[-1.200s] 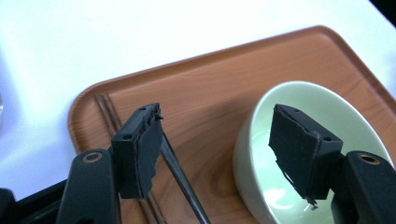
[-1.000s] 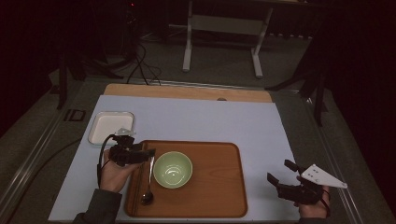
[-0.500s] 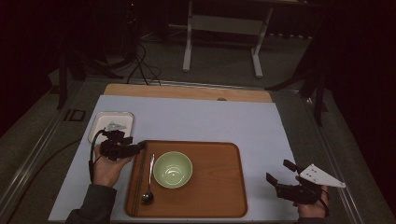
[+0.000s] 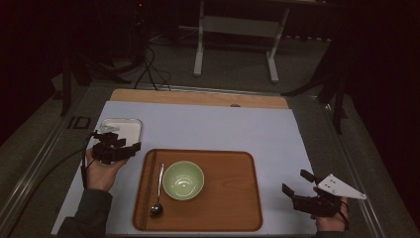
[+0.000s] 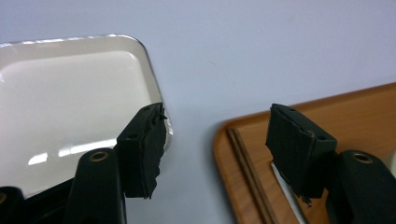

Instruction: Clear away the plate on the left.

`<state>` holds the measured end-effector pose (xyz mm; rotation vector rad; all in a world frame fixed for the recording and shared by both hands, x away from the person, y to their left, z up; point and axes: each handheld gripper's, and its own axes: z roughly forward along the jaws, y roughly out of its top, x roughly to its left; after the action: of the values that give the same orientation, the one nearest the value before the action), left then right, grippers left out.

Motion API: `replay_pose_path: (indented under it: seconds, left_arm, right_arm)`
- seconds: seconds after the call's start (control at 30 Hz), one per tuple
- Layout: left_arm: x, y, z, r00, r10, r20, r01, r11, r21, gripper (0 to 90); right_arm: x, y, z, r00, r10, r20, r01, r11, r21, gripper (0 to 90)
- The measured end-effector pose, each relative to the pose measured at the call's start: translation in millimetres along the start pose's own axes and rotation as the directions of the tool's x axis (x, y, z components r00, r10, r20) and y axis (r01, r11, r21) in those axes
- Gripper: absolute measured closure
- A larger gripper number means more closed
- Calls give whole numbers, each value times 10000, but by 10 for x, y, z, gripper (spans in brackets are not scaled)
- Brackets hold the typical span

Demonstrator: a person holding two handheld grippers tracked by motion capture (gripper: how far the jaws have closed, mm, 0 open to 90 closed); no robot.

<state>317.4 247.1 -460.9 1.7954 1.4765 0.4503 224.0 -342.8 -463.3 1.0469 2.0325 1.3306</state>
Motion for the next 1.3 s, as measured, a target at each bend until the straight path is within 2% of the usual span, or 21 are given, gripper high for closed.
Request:
replay_pose_path:
  seconds: [0.23,0.4,0.7,0.9,0.97,1.17,1.23,1.27,1.3]
  left_arm:
    - [117,30,15,9996,150,-225,-155,9996,-243,375]
    - [199,27,32,9996,63,-267,-75,9989,-453,364]
    - [345,10,58,9978,-10,-659,-33,9979,-644,348]
    - [516,-13,106,9917,-198,-1268,128,9983,-562,344]
    - [537,-13,111,9912,-224,-1308,155,9985,-532,343]
    - [683,11,118,9787,-374,-2020,303,9988,-381,349]
    - [700,8,126,9774,-413,-2075,347,9988,-356,351]
    - [741,-3,145,9733,-478,-2243,428,9987,-270,354]
    - [741,-3,145,9733,-478,-2243,428,9987,-270,356]
  right_arm:
    - [0,0,1,10000,-7,-9,7,10000,20,146]
    - [0,1,2,10000,-4,-9,4,10000,20,146]
    - [-5,0,1,10000,0,-4,0,10000,-7,146]
    - [-3,1,1,10000,-8,-8,8,10000,-9,146]
    - [-5,0,0,10000,6,-6,-6,10000,-17,146]
    - [-11,0,-1,10000,17,17,-17,10000,-3,146]
    - [-10,1,-1,10000,17,11,-17,10000,2,146]
    - [-8,1,-1,10000,29,6,-29,10000,-17,146]
    - [-8,1,-1,10000,29,6,-29,10000,-17,146]
